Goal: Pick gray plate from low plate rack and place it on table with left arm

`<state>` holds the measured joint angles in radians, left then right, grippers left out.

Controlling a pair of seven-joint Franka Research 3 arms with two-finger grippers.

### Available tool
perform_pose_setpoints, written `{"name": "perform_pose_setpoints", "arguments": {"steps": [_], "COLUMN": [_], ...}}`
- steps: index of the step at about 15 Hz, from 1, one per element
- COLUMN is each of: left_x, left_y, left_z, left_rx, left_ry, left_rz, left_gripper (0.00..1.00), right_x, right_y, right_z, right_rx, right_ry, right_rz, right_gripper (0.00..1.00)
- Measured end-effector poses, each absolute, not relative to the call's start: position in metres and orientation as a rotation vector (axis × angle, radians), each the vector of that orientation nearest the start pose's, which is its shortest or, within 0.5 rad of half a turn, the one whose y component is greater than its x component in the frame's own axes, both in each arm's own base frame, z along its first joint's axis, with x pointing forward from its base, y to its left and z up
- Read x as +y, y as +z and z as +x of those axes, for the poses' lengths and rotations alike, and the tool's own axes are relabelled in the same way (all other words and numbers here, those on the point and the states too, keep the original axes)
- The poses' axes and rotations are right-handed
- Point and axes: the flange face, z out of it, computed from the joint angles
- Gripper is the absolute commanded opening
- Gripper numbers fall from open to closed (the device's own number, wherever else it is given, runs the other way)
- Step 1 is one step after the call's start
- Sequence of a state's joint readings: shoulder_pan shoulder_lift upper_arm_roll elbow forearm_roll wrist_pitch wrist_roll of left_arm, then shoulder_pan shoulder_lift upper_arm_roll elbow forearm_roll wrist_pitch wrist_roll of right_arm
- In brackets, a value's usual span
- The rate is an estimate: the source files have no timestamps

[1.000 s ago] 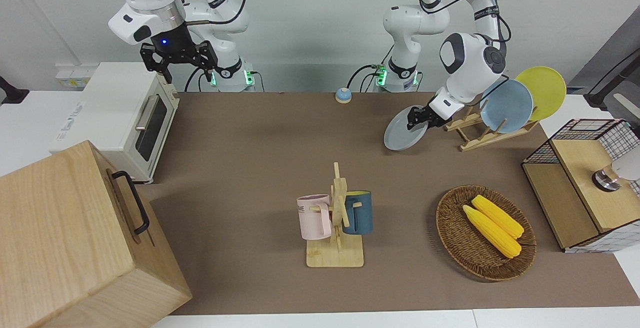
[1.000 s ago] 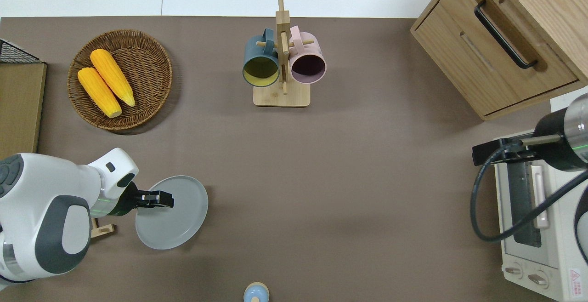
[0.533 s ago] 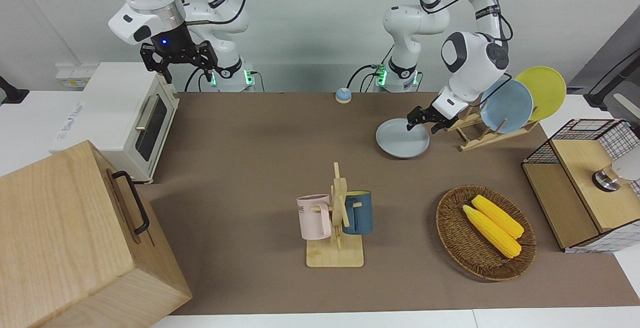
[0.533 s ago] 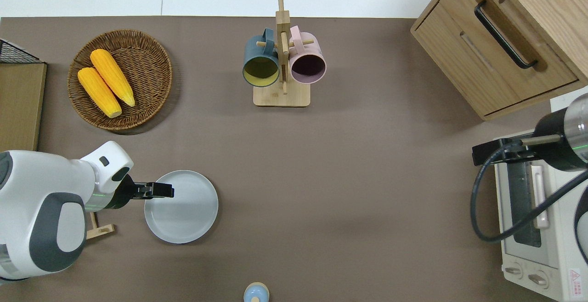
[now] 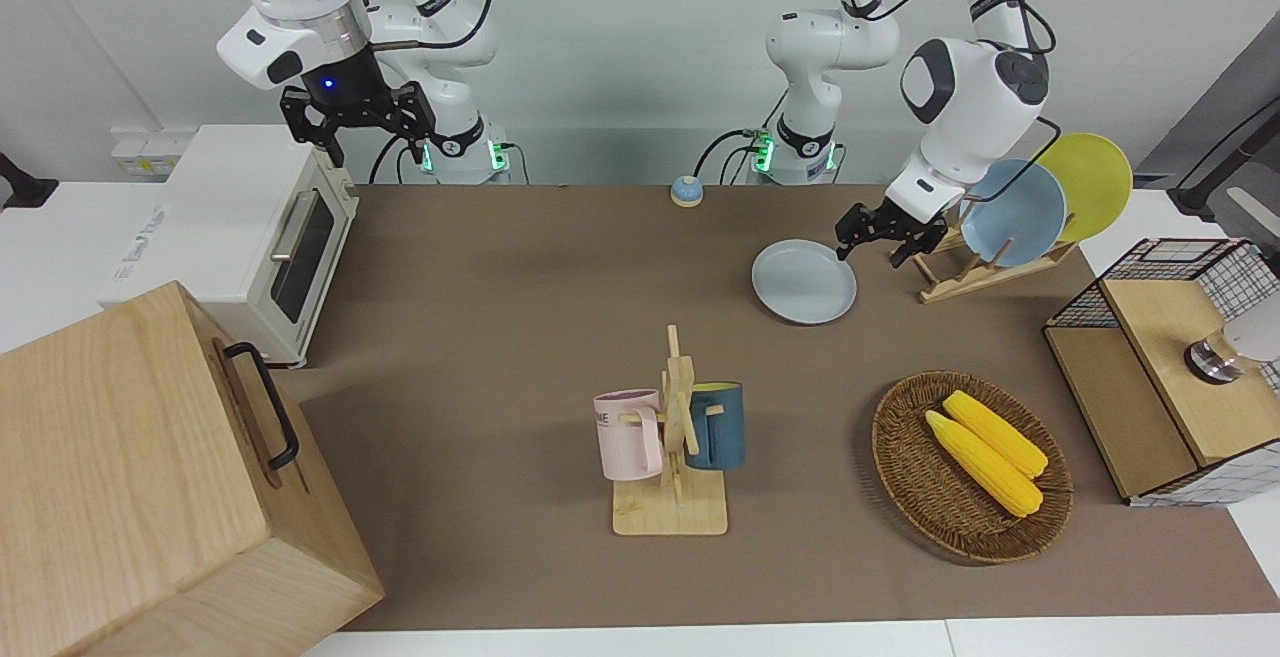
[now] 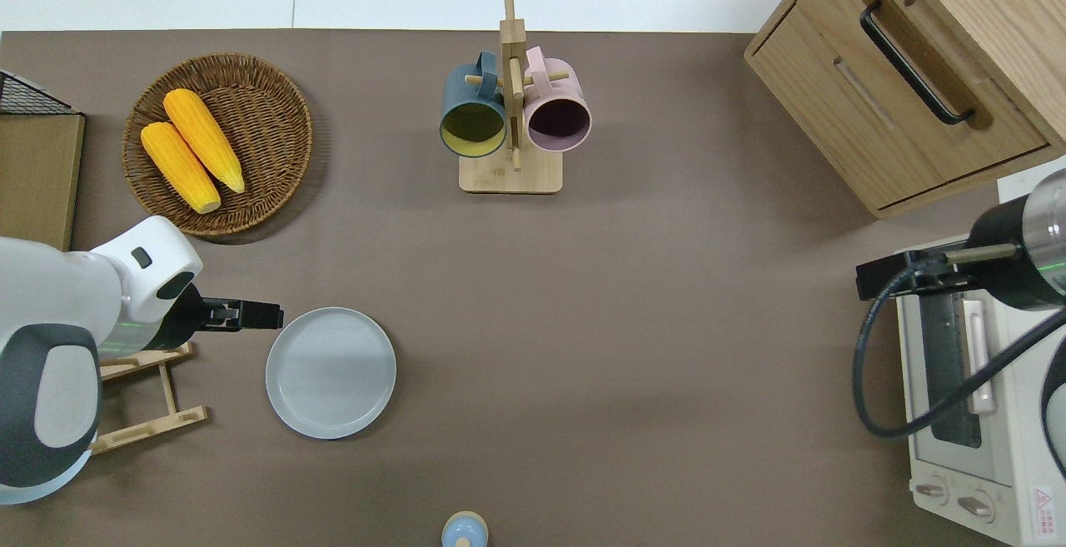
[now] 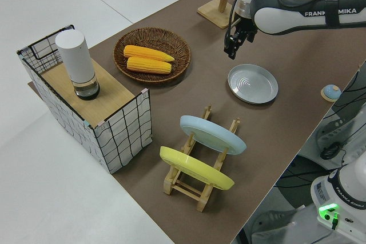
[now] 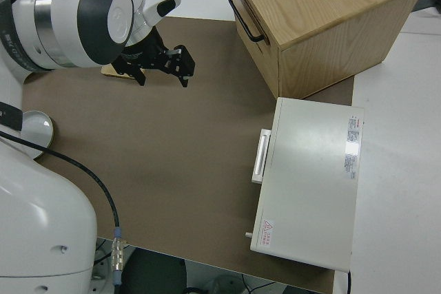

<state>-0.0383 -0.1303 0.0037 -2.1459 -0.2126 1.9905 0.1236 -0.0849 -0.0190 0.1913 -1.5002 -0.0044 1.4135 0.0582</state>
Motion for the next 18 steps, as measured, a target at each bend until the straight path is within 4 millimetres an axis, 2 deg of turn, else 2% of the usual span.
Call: {"name": "perform_pose_setpoints", "arguments": {"steps": [1, 5, 8, 14, 18], "left_x": [-0.029, -0.023, -0.03, -0.022, -0.02], "left_y": [0.467, 0.525, 0.558, 0.578, 0.589], "left_z": [0.51, 0.512, 0.507, 0.488, 0.486], "left_rx": [0.124, 0.188, 0.242, 0.261, 0.261], "left_ry": [0.029, 0.075, 0.101, 0.204, 0.203], "left_rz": [-3.326, -3.268, -3.227, -3.133, -3.117], "left_gripper": [1.0, 0.99, 1.0, 0.99, 0.99], "right_x": [0.057, 0.057, 0.057, 0.057, 0.057], "right_y": [0.654, 0.654, 0.654, 0.654, 0.654], "right_z": [0.529, 0.529, 0.529, 0.529, 0.529], "right_rx": [-0.075, -0.075, -0.075, -0.075, -0.075], "right_ry": [0.106, 0.106, 0.106, 0.106, 0.106], "right_rz": [-3.152, -3.152, -3.152, -3.152, -3.152], "right_gripper": [0.99, 0.99, 0.987, 0.99, 0.99]}}
